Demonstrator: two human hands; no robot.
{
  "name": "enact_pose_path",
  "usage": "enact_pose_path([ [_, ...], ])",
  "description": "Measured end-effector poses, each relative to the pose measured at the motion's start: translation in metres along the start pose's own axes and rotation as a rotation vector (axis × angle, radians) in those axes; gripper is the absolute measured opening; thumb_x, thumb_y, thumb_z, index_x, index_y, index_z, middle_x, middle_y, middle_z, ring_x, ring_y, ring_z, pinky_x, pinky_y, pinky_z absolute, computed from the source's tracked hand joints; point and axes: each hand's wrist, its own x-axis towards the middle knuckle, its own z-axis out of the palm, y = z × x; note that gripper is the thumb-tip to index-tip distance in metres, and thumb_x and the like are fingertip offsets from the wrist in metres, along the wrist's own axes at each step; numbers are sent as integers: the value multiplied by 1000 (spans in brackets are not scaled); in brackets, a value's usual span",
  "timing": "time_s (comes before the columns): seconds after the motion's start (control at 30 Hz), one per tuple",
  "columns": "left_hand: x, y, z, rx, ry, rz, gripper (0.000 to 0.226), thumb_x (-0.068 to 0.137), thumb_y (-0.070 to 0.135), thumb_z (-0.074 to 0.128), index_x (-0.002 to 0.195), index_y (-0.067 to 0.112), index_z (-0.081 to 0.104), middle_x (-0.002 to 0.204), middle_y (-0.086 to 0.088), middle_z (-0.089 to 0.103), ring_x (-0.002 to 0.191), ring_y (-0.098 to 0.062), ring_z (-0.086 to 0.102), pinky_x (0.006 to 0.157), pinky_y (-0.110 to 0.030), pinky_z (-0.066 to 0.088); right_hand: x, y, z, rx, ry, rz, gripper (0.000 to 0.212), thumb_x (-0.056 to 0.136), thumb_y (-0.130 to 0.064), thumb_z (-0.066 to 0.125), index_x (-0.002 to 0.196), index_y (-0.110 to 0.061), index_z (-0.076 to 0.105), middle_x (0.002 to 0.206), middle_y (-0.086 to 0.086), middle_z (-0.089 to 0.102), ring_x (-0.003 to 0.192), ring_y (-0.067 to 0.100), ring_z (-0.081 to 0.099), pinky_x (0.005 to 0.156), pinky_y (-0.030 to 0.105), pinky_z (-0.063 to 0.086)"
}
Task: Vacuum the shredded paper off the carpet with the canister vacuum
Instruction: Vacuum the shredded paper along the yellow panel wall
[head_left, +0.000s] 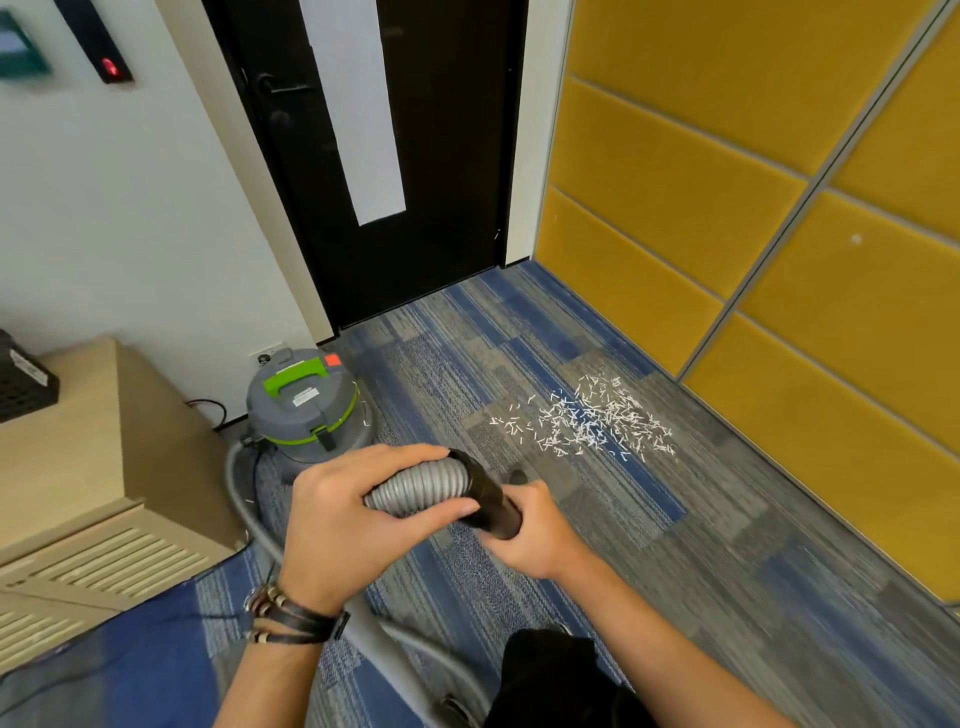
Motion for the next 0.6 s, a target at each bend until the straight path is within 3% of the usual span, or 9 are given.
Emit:
enact_pose_path([
  [0.2, 16, -5, -1, 68, 46, 30, 43, 75, 51, 89, 105, 21, 83, 90, 9, 78, 80, -9, 74, 77, -36, 60, 18, -1, -12, -29, 5, -25, 32, 69, -15, 71, 62, -38, 50, 51, -16, 51, 45, 6, 48, 50, 17, 35],
  [0.3, 31, -12, 6, 104, 43, 9, 43, 74, 49, 91, 106, 22, 83, 94, 10, 78, 85, -7, 74, 80, -37, 61, 44, 3, -17, -12, -18, -31, 26, 71, -18, 71, 65, -36, 53, 53, -14, 53, 46, 6, 50, 49, 22, 39],
  [0.47, 61, -29, 35, 155, -27, -52, 44, 76, 57, 87, 109, 29, 82, 103, 16, 78, 94, -2, 73, 84, -37, 61, 93, 17, -28, 1, -82, 5, 40, 76, -3, 72, 66, -37, 52, 54, -15, 52, 47, 3, 49, 51, 21, 38],
  [0.6, 85, -35, 46, 133, -52, -96, 46, 73, 62, 85, 108, 32, 81, 104, 20, 77, 95, 2, 73, 85, -38, 62, 108, 29, -36, 9, -99, 38, 41, 76, -2, 73, 64, -35, 52, 52, -20, 56, 47, 1, 50, 51, 17, 38],
])
